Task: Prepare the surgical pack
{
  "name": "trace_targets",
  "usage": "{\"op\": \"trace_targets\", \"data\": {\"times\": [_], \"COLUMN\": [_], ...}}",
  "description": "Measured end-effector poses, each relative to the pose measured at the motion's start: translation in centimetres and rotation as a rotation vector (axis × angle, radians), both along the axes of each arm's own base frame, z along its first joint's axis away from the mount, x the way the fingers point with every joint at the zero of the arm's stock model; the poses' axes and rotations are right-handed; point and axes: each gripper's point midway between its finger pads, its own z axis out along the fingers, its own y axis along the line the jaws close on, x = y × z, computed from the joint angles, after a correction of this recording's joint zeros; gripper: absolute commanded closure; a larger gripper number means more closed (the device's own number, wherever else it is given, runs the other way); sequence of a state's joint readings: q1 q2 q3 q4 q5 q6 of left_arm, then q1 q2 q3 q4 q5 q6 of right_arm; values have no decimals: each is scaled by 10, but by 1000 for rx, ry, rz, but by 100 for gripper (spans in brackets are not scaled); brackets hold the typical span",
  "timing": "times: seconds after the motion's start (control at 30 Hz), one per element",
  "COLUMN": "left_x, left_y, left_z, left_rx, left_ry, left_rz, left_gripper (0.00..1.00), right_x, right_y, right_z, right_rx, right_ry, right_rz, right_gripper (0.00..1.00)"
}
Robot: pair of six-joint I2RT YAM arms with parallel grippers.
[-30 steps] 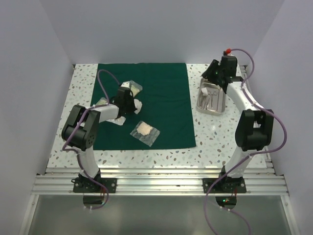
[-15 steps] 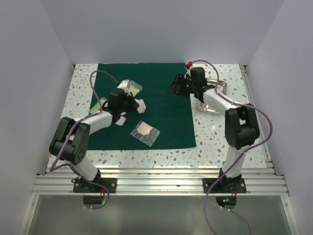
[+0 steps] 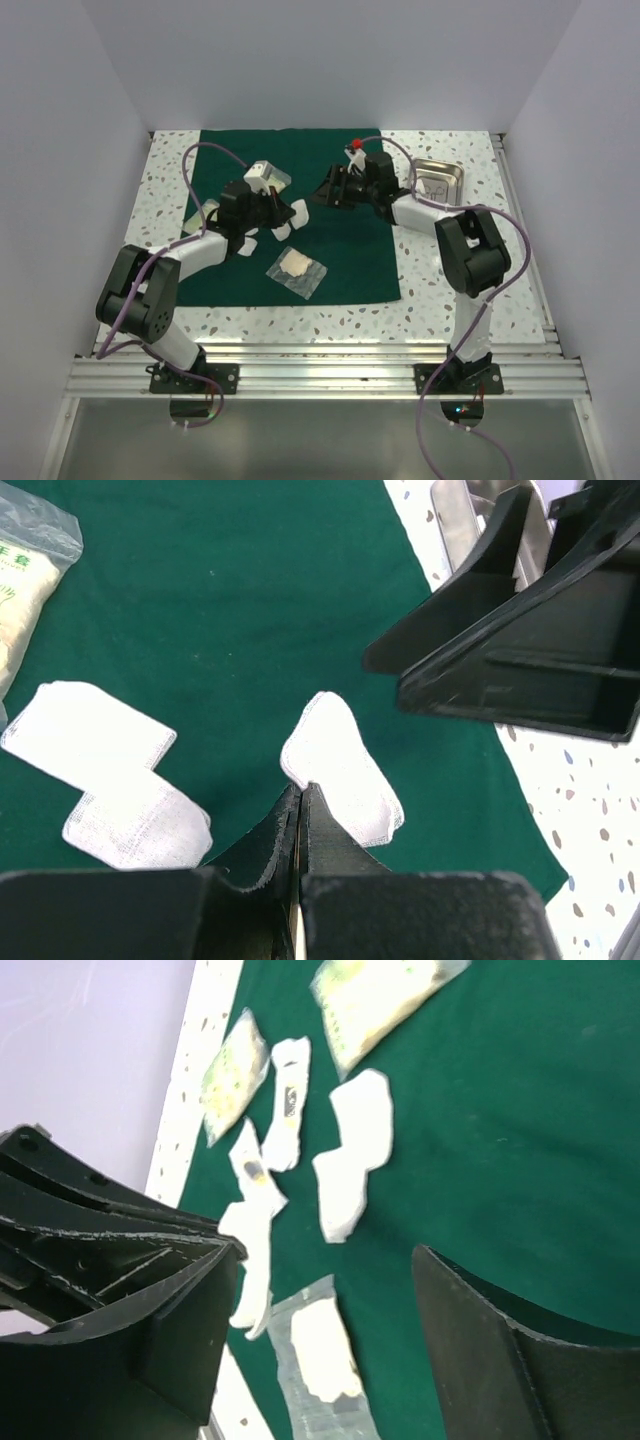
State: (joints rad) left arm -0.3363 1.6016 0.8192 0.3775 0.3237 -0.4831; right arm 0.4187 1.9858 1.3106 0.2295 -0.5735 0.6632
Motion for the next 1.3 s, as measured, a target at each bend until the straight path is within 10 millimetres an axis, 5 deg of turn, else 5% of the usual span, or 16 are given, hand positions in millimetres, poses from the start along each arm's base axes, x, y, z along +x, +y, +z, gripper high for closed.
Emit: {"op": "trace_targets", "data": {"times": [0.23, 0.33, 0.4, 0.47, 0.83, 0.97, 1.3], "left_x": [-1, -1, -1, -1, -1, 3, 6], "left_y": [-1, -1, -1, -1, 9, 21, 36], "left_z": [0, 1, 0, 0, -6, -5, -17], "left_rx": [-4, -6, -6, -6, 17, 39, 94], "left_ry": [1, 3, 3, 4, 13, 10, 45], "left_rz": [-8, -8, -8, -8, 57, 128, 207], "left_gripper": [100, 100, 100, 92, 32, 30, 27], "right_x": [-18, -22, -24, -24, -15, 9, 84], "right_y": [31, 36, 37, 38, 28, -11, -196], "right_z": [-7, -6, -5, -5, -10, -15, 7], "right_rx": [60, 89, 104, 113, 93, 57, -5], "right_ry": [22, 16, 19, 25, 41, 75, 71], "right_rz": [76, 91, 95, 91, 39, -69, -496], "right_gripper": [46, 61, 79, 99, 100, 100, 100]}}
